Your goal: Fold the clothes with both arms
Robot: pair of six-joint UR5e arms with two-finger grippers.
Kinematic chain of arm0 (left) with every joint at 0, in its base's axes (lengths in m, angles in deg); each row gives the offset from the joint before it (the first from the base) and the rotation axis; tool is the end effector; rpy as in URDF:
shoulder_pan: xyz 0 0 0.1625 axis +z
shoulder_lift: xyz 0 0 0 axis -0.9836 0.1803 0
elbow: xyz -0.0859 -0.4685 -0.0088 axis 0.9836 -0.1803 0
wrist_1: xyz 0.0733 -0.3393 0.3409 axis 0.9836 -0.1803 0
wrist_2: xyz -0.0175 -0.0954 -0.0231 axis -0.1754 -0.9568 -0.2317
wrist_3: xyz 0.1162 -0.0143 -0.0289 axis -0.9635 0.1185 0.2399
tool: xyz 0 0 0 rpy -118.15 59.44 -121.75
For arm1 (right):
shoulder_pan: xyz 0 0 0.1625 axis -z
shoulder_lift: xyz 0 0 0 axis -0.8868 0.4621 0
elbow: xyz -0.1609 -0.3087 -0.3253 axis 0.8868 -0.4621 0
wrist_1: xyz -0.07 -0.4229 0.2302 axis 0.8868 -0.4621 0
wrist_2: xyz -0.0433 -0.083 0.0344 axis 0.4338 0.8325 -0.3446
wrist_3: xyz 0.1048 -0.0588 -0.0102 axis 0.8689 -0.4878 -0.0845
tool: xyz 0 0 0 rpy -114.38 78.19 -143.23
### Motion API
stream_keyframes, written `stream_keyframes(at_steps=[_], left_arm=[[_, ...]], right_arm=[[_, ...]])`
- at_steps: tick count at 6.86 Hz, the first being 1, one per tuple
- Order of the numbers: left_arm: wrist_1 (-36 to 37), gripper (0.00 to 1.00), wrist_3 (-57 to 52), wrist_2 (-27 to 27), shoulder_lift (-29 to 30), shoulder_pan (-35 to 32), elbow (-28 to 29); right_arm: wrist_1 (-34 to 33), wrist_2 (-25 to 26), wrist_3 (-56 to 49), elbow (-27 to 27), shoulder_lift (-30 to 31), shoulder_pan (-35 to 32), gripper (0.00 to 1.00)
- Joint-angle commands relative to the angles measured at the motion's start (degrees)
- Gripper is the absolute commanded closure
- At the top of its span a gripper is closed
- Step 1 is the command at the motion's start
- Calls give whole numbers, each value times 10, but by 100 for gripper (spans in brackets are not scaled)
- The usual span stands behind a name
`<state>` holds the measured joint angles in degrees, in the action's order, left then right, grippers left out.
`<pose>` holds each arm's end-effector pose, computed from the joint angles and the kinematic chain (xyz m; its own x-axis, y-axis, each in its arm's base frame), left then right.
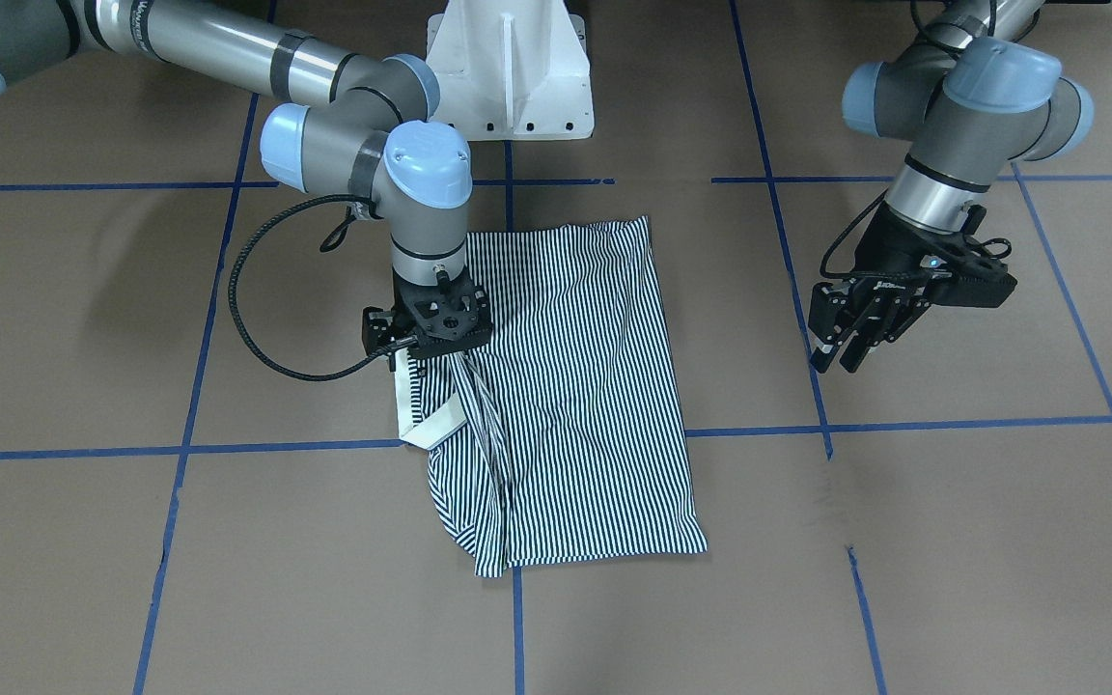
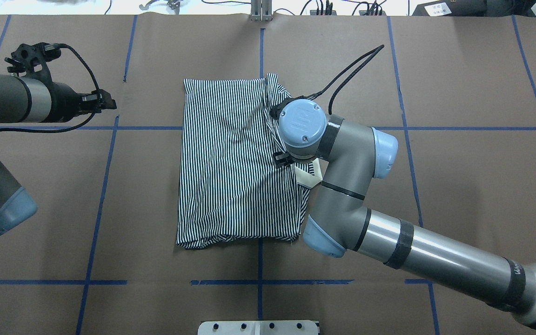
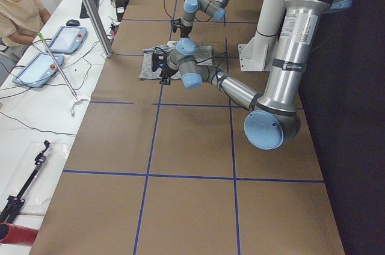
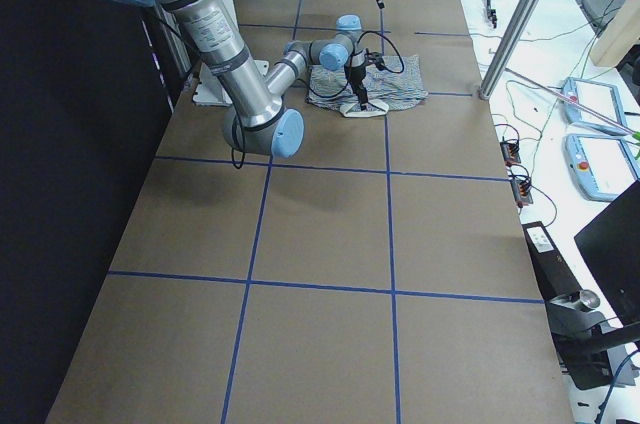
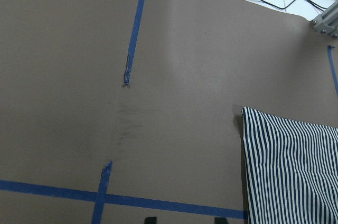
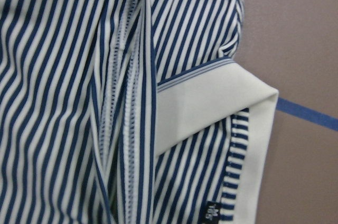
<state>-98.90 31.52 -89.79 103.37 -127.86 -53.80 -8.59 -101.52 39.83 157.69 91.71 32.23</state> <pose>0.3746 -0.5757 0.4032 0.4633 -0.0890 -0.8817 0.4638 0.8722 0.1556 -0.6677 -0.5281 0.2769 0.8101 -0.2781 0.5161 0.1131 0.9379 0.3279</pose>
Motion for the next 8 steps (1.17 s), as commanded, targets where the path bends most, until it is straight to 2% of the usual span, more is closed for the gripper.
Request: stream_keyframes(at_steps=[1, 2, 4, 5, 7, 8], left_arm=[[0, 53, 0, 0, 0, 0, 0], [0, 53, 0, 0, 0, 0, -1], [0, 53, 0, 0, 0, 0, -1], [0, 53, -1, -1, 0, 0, -2], [0, 53, -1, -1, -7, -3, -13], [0, 53, -1, -2, -12, -3, -16]], right_arm=[[-2, 0, -39, 53, 65, -10, 0], [-8, -1, -49, 83, 77, -14, 0], [-18, -8, -37, 76, 37, -16, 0], [-13, -8, -11, 47, 6, -16, 0], [-3, -4, 3, -67, -86, -22, 0], [35, -3, 3, -126, -108, -28, 0]])
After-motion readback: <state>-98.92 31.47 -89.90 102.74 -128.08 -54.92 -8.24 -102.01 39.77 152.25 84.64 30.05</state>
